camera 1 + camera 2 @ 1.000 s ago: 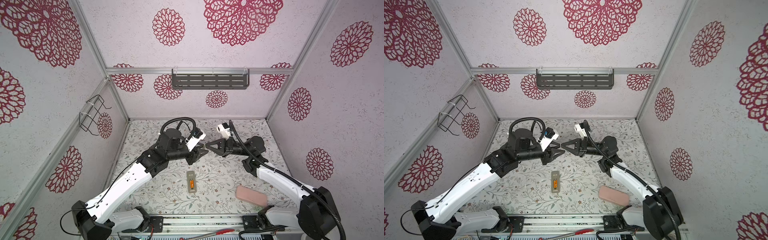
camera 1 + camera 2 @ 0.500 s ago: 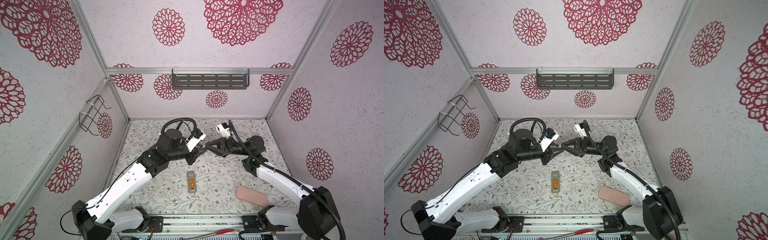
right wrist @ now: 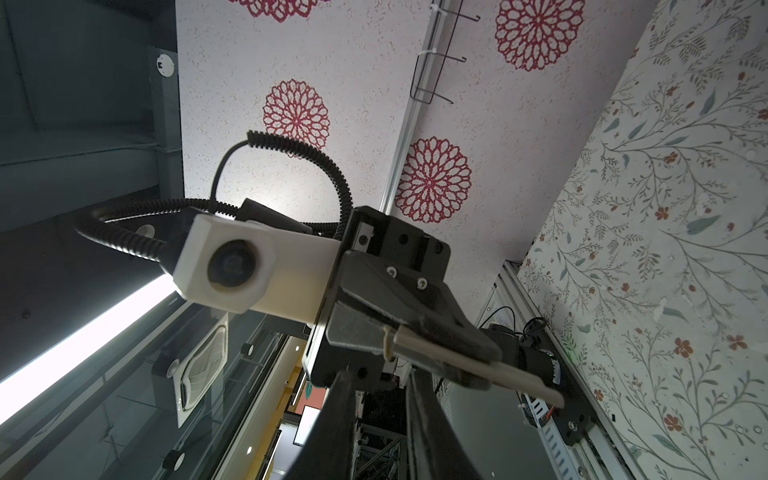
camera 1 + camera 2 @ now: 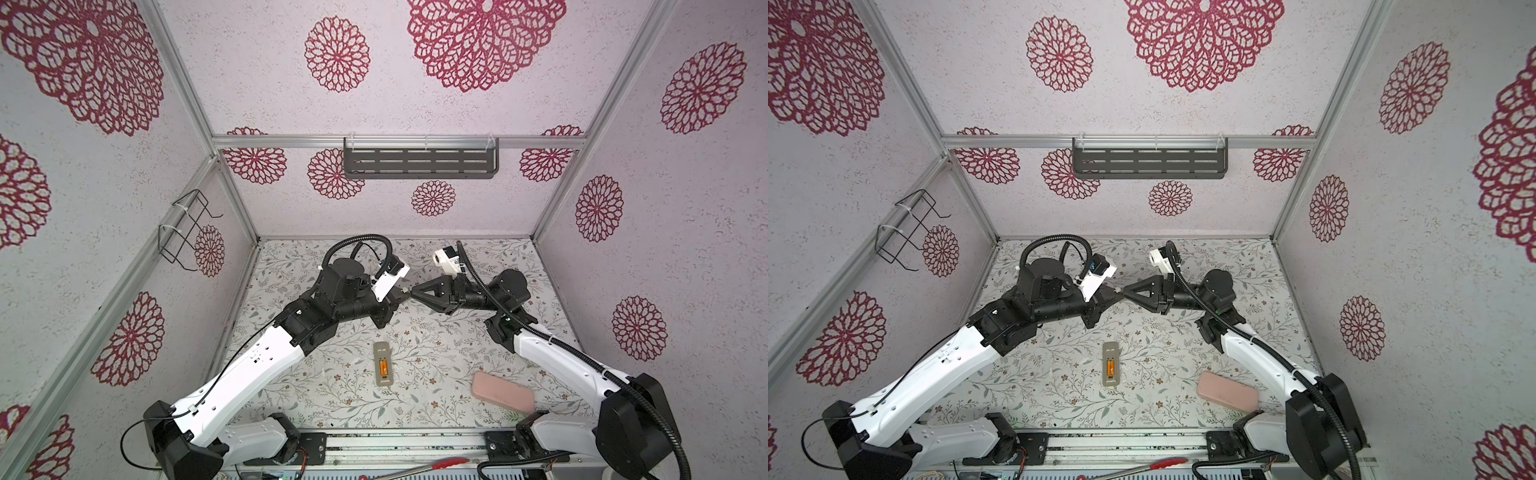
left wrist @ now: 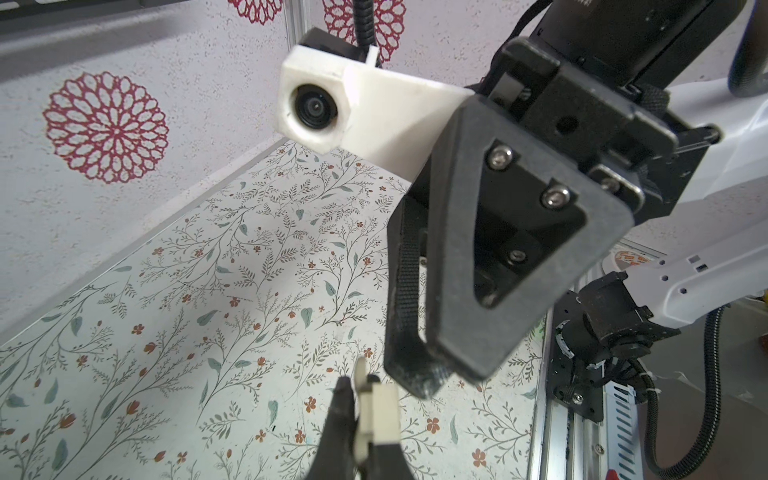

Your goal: Load the batteries into the remote control

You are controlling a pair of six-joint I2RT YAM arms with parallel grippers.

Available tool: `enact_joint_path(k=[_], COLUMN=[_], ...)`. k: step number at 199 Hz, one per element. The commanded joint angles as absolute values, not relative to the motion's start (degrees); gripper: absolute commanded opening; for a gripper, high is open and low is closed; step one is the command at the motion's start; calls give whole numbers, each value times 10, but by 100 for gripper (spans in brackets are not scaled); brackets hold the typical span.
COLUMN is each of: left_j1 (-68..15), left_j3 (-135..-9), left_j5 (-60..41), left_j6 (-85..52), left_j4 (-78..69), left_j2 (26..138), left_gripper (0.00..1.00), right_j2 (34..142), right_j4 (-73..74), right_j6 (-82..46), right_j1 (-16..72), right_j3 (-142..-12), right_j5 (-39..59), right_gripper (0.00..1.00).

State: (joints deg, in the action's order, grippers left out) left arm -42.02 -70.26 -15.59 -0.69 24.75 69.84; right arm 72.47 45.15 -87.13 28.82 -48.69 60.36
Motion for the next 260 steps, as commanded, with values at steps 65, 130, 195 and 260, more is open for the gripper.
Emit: enact_joint_path(k=[65,130,195,260], left_j1=[-419,-419,-419,-420], left_j3=[-695,-779,-873,-925], left_j5=[243,386,363,358], left_j6=[-179,-247,-290,-305], left_j4=[451,586,580,585], left_j2=[746,949,1148,1247], left_gripper=[0,0,0,0], right_j2=[670,596,542,532], right_j4=[-323,-376,-382,-331], right_j6=[-265,-202,-184,-195], right_j1=[260,260,261,261], right_j3=[-693,-649,-620,-604], right_j5=[408,229,171,153], right_gripper=[56,69,70,70])
